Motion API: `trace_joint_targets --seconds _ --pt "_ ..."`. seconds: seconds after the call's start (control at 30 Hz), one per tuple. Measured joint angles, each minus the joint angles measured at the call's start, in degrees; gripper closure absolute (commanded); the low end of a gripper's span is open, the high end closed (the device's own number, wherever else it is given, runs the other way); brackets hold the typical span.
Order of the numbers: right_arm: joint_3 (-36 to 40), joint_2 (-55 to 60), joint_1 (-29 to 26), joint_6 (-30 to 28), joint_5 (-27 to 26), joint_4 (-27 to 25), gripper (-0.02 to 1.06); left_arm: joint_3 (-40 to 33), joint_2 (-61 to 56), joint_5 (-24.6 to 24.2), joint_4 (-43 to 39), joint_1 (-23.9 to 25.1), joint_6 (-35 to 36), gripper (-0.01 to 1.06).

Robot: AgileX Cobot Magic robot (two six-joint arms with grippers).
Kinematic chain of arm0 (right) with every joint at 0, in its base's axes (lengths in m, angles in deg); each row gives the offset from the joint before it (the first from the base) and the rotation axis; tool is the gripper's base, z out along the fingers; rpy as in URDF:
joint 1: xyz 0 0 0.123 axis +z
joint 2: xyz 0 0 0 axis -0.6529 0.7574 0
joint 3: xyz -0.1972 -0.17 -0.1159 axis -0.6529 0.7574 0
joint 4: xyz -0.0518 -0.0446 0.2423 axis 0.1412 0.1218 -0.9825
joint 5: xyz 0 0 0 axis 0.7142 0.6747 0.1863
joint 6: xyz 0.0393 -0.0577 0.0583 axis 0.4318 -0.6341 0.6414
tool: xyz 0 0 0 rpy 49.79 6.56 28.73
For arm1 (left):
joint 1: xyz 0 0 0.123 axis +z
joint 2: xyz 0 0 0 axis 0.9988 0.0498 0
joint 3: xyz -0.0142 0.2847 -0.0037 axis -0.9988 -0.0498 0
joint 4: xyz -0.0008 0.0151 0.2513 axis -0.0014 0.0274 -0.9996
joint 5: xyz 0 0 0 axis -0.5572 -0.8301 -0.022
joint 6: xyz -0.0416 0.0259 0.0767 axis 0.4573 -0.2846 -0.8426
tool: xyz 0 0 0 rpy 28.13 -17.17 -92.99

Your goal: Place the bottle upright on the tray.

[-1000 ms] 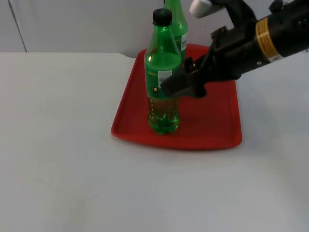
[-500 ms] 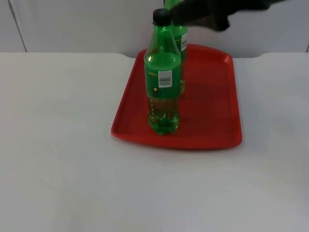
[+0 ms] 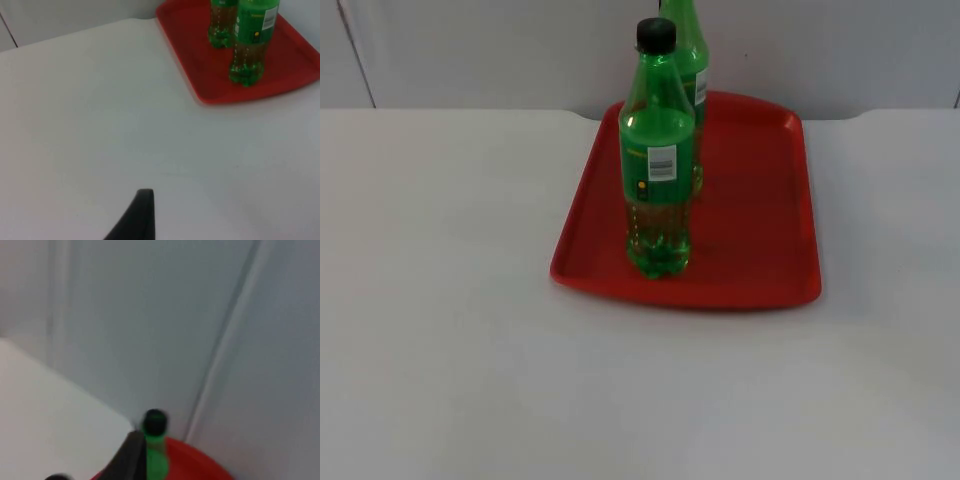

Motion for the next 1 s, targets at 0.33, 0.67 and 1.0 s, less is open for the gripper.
trace_joint_targets --seconds 0.33,0.67,1.0 --pt "0.0 -0.6 -9.2 -4.9 21.6 -23.0 -0.01 0.0 0.0 0.0 0.0 0.0 0.0 0.00" --pt "0.3 -0.1 -13.7 -59.1 25.8 -76.8 -0.01 0.0 0.0 0.0 0.0 0.0 0.0 0.00" --pt "0.3 -1.0 -13.7 -91.7 34.2 -104.8 -0.01 0.0 0.0 0.0 0.0 0.0 0.0 0.00"
